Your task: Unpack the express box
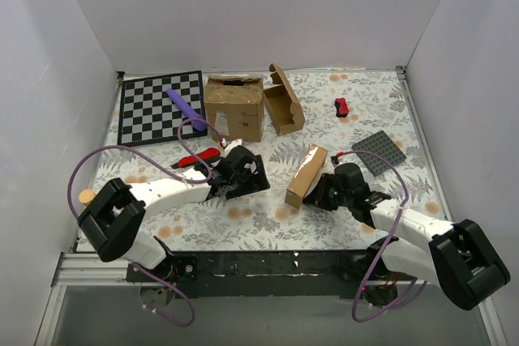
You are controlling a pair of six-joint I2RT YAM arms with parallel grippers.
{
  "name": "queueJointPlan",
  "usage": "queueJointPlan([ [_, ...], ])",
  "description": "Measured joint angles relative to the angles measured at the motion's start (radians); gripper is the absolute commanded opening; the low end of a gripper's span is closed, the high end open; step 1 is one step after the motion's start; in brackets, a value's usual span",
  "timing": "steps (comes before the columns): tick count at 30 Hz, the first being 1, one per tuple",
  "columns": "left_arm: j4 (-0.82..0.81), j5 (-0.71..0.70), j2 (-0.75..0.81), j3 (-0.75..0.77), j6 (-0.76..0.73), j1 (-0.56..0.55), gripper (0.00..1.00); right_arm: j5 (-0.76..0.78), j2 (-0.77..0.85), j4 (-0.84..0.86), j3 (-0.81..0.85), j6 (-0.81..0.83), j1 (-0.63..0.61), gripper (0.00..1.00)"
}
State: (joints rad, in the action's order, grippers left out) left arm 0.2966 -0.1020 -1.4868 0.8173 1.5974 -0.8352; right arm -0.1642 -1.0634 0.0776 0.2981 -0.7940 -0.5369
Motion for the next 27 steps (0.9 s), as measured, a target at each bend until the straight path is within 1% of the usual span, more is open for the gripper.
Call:
queueJointPlan([
  [6, 0.051, -0.073, 0.151, -0.052, 0.026, 0.000, 0.91, -0.015, -0.092, 0.075, 0.001, -0.029, -0.032, 0.20],
  [10, 0.077, -0.122, 0.275, -0.090, 0.050, 0.001, 0.92, -0.013, -0.143, 0.081, 0.037, -0.033, -0.056, 0.17],
  [11, 0.087, -0.133, 0.301, -0.096, 0.054, 0.001, 0.92, -0.002, -0.141, 0.064, 0.052, -0.026, -0.060, 0.11],
  [12, 0.093, -0.143, 0.317, -0.101, 0.058, 0.001, 0.92, 0.013, -0.134, 0.044, 0.064, -0.018, -0.062, 0.08],
  [15, 0.106, -0.168, 0.343, -0.106, 0.070, 0.002, 0.92, 0.115, -0.060, -0.098, 0.114, 0.019, -0.067, 0.05],
  [16, 0.108, -0.173, 0.343, -0.106, 0.073, 0.002, 0.92, 0.160, -0.024, -0.155, 0.133, 0.035, -0.067, 0.05],
  [18, 0.114, -0.178, 0.342, -0.106, 0.078, 0.002, 0.92, 0.243, 0.036, -0.245, 0.169, 0.060, -0.067, 0.09],
  [20, 0.113, -0.177, 0.341, -0.106, 0.077, 0.002, 0.92, 0.328, 0.086, -0.314, 0.208, 0.085, -0.067, 0.14],
  [23, 0.097, -0.150, 0.331, -0.106, 0.051, 0.003, 0.89, 0.434, 0.095, -0.384, 0.275, 0.109, -0.048, 0.14],
  [25, 0.075, -0.108, 0.320, -0.108, 0.024, 0.003, 0.86, 0.464, 0.067, -0.393, 0.310, 0.118, 0.006, 0.14],
  [27, 0.050, -0.066, 0.316, -0.119, -0.002, 0.003, 0.85, 0.473, 0.034, -0.386, 0.322, 0.126, 0.095, 0.16],
])
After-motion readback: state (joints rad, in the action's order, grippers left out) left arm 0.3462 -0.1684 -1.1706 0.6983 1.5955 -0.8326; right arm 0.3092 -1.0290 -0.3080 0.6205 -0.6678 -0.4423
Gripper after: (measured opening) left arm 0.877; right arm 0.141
